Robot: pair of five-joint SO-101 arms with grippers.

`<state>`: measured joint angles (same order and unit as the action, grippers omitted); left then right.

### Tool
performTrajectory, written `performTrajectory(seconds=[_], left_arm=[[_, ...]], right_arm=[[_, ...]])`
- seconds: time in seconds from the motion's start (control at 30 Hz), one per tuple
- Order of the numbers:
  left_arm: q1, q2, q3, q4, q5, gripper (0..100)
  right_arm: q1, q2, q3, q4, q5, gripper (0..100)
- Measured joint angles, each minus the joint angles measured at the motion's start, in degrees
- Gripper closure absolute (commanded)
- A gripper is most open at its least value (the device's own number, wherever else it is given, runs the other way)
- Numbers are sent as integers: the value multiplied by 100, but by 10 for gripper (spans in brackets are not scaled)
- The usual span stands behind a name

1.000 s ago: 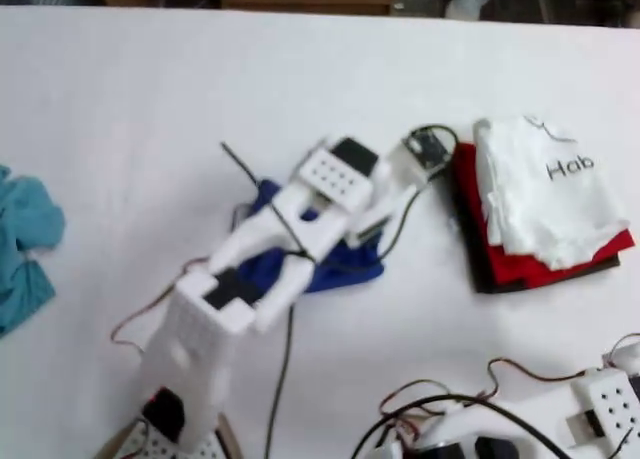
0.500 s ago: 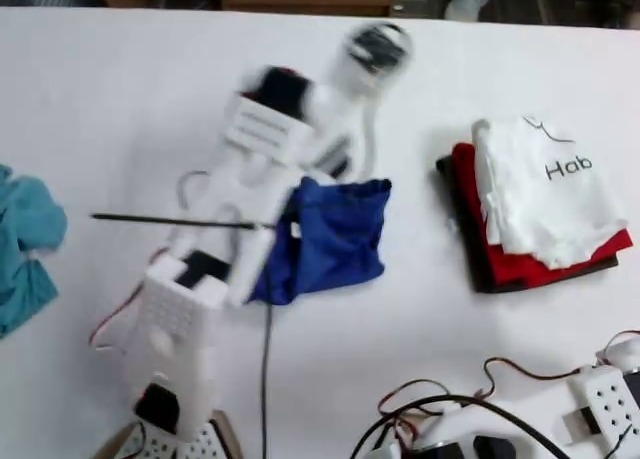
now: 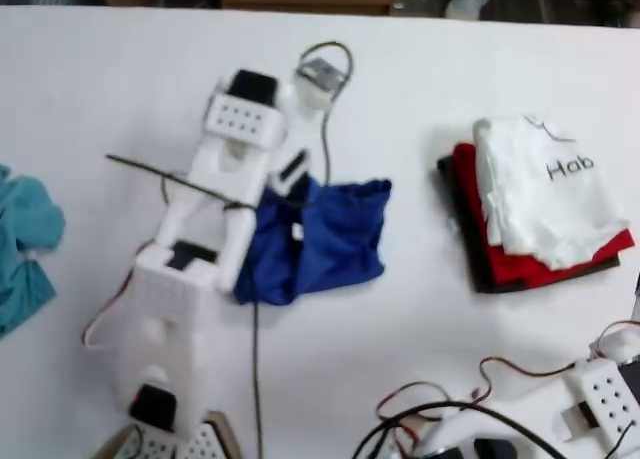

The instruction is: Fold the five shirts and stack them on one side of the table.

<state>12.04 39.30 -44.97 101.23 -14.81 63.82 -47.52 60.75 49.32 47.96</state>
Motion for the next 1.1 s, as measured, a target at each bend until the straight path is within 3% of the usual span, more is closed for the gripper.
performTrajectory(seconds=[0.4,0.7,0.8,1.0,1.1], left_arm=[[897,-70,492,0,0,779],[1248,-1046,1037,0,0,779],[1178,-1178,1459,-18,-35,779],[220,-1178,1618,-220,-369,779],[79,-1178,1732,-334,-396,779]], right_arm=[[-35,0,0,-123,0,745],[-35,0,0,-211,0,745],[-35,0,0,-211,0,745],[-35,0,0,-211,0,745],[-35,0,18,-211,0,745]])
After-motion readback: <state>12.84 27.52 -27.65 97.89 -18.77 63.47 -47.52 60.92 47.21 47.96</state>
